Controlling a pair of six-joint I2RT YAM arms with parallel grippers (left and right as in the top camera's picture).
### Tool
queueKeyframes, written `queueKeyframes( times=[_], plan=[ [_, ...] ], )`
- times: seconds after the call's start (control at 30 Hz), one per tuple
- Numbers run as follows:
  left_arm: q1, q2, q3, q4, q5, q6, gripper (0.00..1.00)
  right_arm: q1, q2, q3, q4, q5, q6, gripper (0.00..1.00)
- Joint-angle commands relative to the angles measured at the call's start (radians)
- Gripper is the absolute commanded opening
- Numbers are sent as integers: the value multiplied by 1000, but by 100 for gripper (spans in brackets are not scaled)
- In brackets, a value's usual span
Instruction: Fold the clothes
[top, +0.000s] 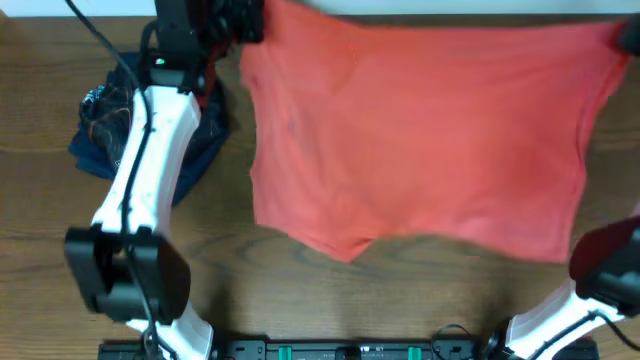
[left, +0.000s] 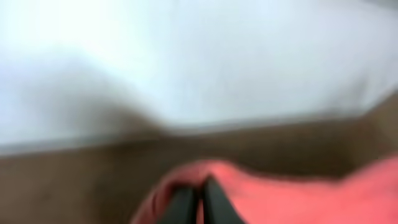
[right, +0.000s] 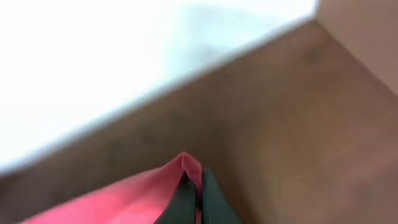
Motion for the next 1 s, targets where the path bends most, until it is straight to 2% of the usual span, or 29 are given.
queueKeyframes(
  times=[0.0,0.07,0.13,0.2,0.27,0.4,0.47,0.57,0.67,0.73,0.8,0.97],
  plan=[
    [51,-48,59,327,5,-269,6,1,-58,57,165,-58,159,1],
    [85,-48,122,490,5,-394,6,-3,-79,113,262,-58,172,1],
    [122,-48,214,567,24,-460,6,-14,-100,185,289,-40,172,1],
    [151,-48,311,538,104,-472,6,-25,-115,246,272,-4,169,1],
    [166,-51,375,440,225,-471,6,-30,-125,278,229,-3,128,1],
    [167,-59,399,113,518,-412,6,-29,-114,276,31,3,8,1],
    [157,-56,393,-175,592,-319,6,-29,-89,275,-137,34,-45,1],
    [129,-45,371,-654,560,-69,6,-28,-43,267,-362,122,-93,1],
    [90,-19,329,-1020,432,115,6,-29,14,251,-516,212,-111,1],
    [64,-2,282,-1189,357,195,6,-30,57,232,-600,254,-111,1],
    [42,9,220,-1286,304,242,6,-31,86,205,-660,260,-130,1],
    [18,9,16,-1375,164,264,6,-31,124,80,-755,261,-140,1]
  ],
)
